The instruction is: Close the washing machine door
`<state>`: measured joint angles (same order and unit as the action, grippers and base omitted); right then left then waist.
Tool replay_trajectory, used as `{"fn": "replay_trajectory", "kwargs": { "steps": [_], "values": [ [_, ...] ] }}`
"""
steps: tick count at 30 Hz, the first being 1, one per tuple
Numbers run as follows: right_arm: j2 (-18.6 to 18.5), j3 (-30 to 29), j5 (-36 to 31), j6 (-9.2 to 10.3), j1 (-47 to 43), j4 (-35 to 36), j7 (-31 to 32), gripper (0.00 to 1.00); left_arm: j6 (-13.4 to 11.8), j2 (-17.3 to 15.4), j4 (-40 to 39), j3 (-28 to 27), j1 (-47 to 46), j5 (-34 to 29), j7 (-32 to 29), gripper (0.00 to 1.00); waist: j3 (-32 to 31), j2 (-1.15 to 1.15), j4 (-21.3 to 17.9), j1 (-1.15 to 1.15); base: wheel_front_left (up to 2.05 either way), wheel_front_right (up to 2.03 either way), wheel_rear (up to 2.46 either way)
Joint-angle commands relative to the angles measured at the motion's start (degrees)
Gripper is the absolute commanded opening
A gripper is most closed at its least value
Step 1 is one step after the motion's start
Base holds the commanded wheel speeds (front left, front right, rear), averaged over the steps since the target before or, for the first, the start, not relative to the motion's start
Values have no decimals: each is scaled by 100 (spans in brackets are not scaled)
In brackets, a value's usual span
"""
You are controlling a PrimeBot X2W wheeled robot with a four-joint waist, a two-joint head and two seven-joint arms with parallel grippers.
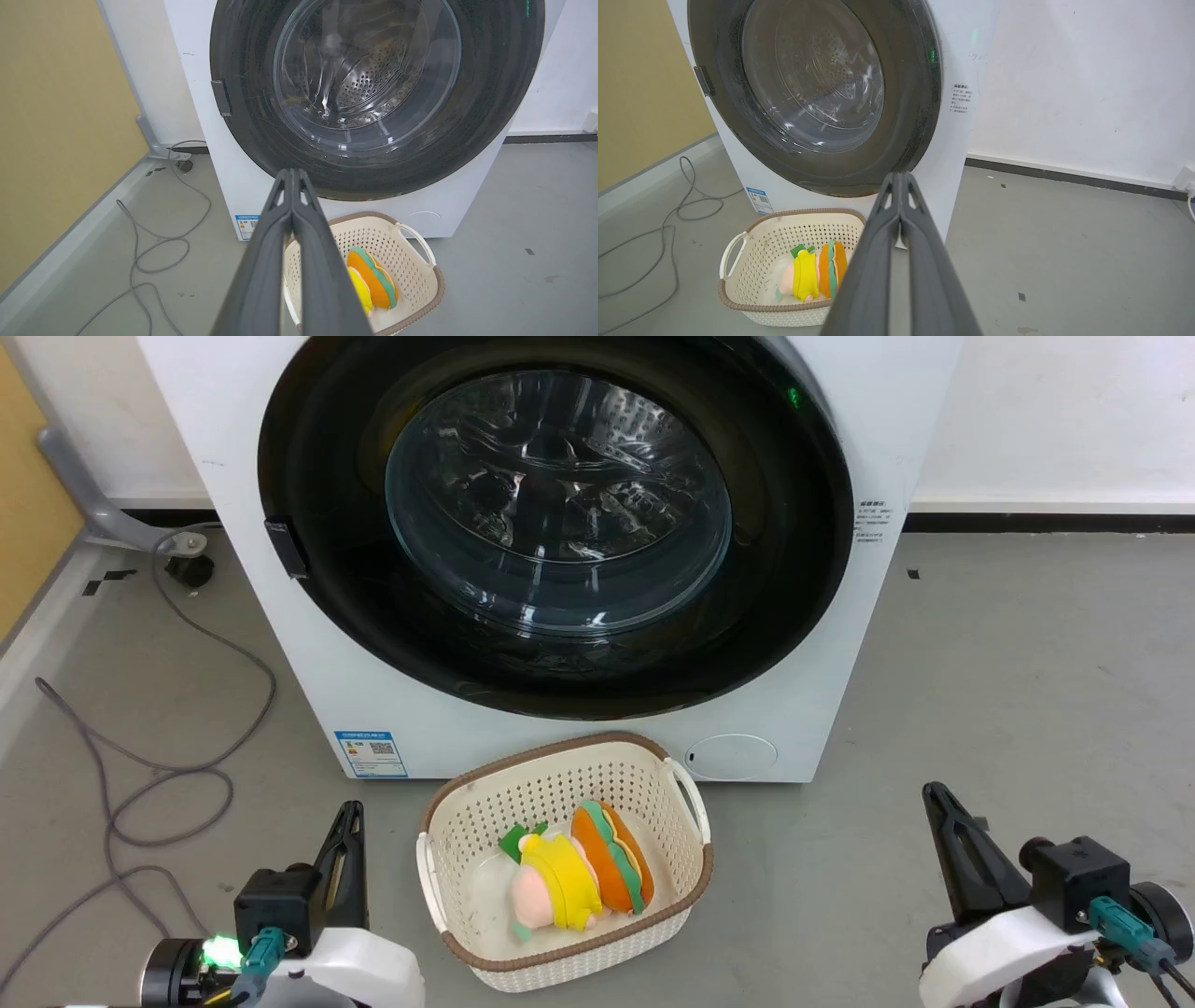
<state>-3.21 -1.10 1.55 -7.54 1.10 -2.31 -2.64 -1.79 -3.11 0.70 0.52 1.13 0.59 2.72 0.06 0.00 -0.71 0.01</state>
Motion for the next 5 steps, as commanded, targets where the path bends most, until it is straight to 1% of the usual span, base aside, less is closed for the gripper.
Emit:
{"fn": "replay_trajectory", "kwargs": {
  "steps": [1, 5],
  "values": [
    [27, 22, -28, 4, -90, 62, 19, 0, 30, 1, -31, -24, -84, -33, -28, 0, 0, 0, 4, -1, 0, 0, 0],
    [29, 39, -53, 5, -94, 95, 66, 0, 59, 5, -38, -30, -90, -38, -74, 0, -1, 0, 17, -1, 0, 0, 0]
  ]
}}
